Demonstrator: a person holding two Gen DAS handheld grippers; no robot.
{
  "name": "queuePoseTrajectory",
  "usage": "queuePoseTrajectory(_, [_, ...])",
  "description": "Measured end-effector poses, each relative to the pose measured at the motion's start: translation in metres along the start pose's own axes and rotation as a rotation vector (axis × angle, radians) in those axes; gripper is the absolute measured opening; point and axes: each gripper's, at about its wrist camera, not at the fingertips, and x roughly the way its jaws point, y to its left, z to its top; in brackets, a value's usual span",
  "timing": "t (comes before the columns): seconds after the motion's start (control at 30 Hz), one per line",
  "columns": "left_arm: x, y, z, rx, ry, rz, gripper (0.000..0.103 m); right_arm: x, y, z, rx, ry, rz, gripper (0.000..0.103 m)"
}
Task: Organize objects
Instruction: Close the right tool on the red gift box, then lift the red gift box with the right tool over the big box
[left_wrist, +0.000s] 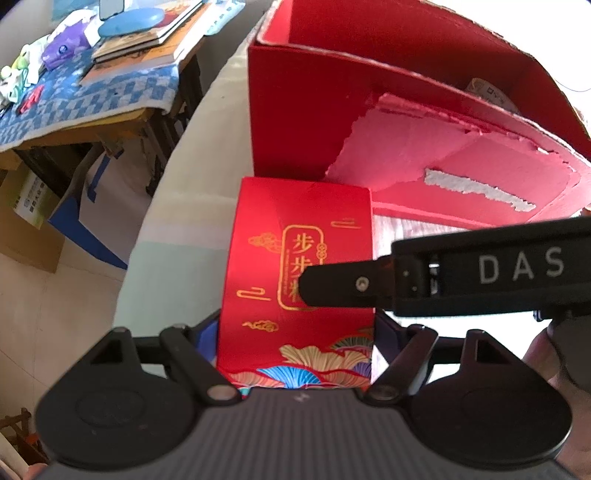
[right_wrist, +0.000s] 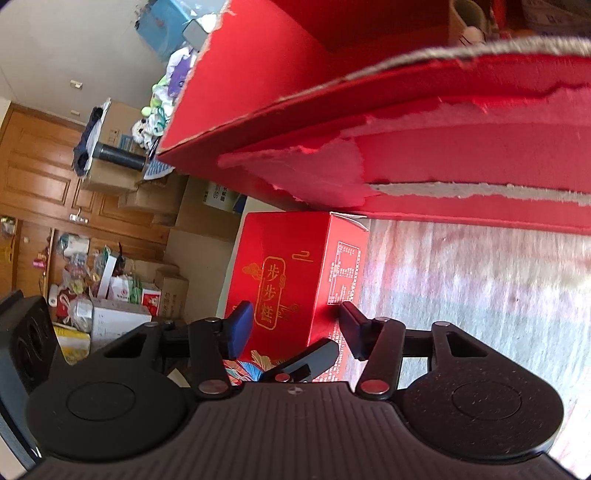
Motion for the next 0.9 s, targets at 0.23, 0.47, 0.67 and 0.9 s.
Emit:
queuePoseTrajectory(0.23, [-0.026, -0.001, -0.01, -0.039, -0.046, 0.03, 0.078, -0.009, 0.015, -0.003, -0.091, 0.01, 0.036, 0.048])
queuePoseTrajectory(0.47, [-0.057, -0.002, -0.016, -0.094, -0.112, 0.073, 0.078, -0.019, 0.038, -0.007, -0.193, -0.015, 0.069, 0.035])
queuePoseTrajectory(0.67, [-0.088, -0.009, -0.022, -0.116, -0.184, 0.101, 0.078, -0.032, 0.054, -0.008, -0.24, -0.055, 0.109, 0.035])
queuePoseTrajectory(0.9, [-0.117, -0.027, -0.013, -0.092, -0.278, 0.114, 0.078, -0.057, 0.065, -0.004, -0.295, -0.155, 0.129, 0.035])
